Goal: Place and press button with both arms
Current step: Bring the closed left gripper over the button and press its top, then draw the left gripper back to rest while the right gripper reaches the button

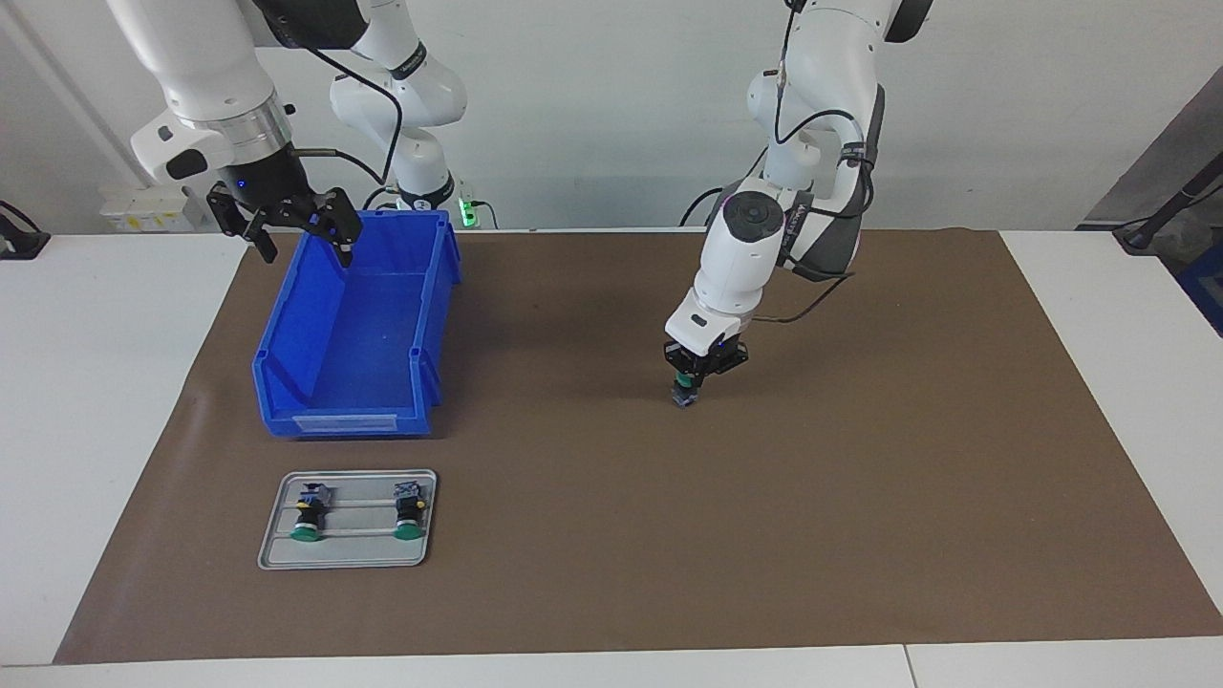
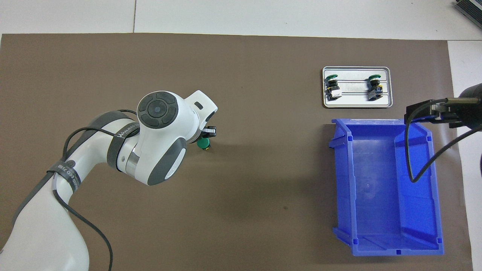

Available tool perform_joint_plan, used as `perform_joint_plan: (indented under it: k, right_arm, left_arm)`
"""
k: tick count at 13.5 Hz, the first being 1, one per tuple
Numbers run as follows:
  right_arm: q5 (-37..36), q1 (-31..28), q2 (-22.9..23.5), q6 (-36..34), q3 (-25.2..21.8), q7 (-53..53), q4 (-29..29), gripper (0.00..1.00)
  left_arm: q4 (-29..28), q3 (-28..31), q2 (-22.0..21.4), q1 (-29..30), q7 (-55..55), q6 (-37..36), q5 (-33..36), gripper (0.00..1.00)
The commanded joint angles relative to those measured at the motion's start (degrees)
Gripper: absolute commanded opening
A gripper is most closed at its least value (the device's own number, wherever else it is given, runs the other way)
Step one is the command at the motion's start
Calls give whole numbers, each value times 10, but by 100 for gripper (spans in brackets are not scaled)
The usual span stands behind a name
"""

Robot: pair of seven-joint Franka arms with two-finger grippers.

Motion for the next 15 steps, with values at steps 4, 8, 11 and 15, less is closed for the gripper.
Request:
perform_joint_plan:
  k: [4, 8, 11, 15]
  right_arm:
    - [11, 15, -3, 7, 3, 4, 0, 99]
    - [11, 38, 4, 21, 2, 14, -4, 99]
    - [10, 59, 3, 52, 3, 26, -24, 99]
    - [10, 99, 8, 88, 2, 55, -37, 99]
  left_arm:
    - [77, 5, 7, -10, -1, -89, 5, 0]
    - [162, 12, 0, -2, 1, -192, 0, 0]
    - [172, 13, -29, 22, 6, -234, 0, 0]
    - [172, 15, -77, 68, 60, -265, 0, 54]
